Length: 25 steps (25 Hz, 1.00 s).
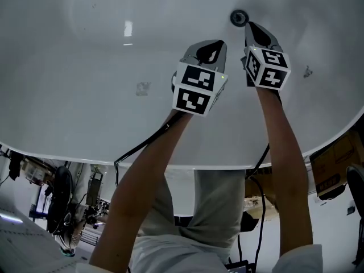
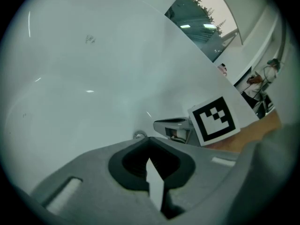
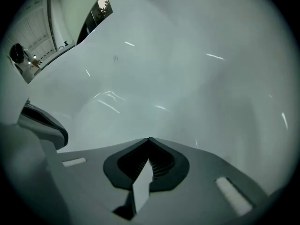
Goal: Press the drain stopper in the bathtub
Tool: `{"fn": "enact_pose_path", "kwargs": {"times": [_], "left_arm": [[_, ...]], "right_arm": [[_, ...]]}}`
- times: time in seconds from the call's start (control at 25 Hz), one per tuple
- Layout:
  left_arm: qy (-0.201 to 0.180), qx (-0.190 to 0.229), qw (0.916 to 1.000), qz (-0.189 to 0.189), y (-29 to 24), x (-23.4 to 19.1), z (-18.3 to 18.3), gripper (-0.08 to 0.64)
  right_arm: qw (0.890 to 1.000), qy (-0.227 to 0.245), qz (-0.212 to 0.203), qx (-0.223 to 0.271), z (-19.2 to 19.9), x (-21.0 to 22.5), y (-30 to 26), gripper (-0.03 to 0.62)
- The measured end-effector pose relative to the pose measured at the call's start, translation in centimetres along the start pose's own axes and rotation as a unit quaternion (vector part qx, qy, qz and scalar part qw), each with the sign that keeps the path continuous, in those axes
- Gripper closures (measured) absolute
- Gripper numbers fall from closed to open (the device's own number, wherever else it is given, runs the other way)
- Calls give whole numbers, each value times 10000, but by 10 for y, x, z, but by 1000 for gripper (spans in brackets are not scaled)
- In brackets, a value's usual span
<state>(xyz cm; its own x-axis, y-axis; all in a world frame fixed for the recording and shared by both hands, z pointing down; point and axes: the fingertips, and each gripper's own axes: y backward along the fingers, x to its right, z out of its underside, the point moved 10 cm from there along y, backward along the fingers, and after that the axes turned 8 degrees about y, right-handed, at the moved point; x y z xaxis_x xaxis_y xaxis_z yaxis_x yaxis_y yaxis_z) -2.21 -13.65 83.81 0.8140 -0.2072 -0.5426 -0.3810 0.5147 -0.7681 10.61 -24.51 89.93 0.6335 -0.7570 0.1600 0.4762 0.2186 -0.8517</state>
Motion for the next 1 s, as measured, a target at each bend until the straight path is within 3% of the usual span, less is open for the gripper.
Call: {"fn": "enact_pose_path", "kwargs": {"times": [0.4,0.64,1.0], "left_arm": [[8,-97,9999,-58,-30,-11,22,561],[69,-271,9996,-55,-37,-25,34,561],[98,-207,9996,-145,-42,-41,32,561]], "right_arm": [[9979,187,-153,-605,34,9,-55,591],[9965,30,-114,-826,47,8,-79,591],[9940,-173,19,-1076,56,9,-101,591]]}}
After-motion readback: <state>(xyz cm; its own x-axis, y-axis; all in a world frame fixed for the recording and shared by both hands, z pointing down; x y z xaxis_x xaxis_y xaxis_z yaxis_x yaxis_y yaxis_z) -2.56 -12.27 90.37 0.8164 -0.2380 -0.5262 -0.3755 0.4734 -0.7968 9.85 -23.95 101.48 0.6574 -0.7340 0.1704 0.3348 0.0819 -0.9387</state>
